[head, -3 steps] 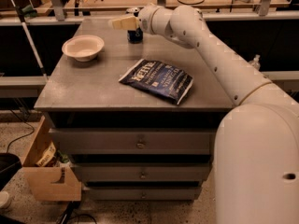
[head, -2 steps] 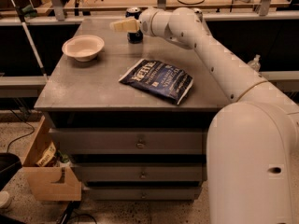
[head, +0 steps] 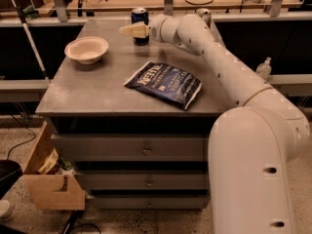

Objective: Pick pepsi can

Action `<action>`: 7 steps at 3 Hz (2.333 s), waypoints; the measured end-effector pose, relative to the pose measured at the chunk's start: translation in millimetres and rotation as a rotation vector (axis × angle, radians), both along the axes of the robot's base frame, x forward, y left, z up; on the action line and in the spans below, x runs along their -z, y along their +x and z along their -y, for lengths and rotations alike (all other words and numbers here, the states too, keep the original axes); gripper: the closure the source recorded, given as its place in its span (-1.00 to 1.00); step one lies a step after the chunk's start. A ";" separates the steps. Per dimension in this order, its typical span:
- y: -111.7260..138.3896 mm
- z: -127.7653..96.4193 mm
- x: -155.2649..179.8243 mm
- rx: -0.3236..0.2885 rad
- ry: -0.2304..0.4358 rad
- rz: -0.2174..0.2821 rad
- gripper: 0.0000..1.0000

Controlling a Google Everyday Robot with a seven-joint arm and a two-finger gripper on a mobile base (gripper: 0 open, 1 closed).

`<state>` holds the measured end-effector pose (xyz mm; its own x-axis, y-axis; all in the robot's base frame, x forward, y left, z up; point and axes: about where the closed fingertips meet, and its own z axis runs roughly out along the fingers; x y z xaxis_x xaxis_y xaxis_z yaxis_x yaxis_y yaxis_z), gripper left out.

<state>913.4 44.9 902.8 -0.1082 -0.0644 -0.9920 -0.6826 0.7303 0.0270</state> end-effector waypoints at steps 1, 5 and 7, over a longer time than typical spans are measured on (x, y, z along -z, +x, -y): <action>10.4 0.2 6.2 0.009 0.029 0.002 -1.00; 18.8 -15.2 9.6 0.006 0.059 0.011 0.74; 18.6 -18.1 10.6 0.003 0.059 0.009 1.00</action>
Offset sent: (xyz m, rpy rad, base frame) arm 0.0317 0.0057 -0.0039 0.0947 -0.0376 -0.0346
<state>932.1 63.0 892.2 -0.0989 -0.0058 -0.9951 -0.6811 0.7294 0.0635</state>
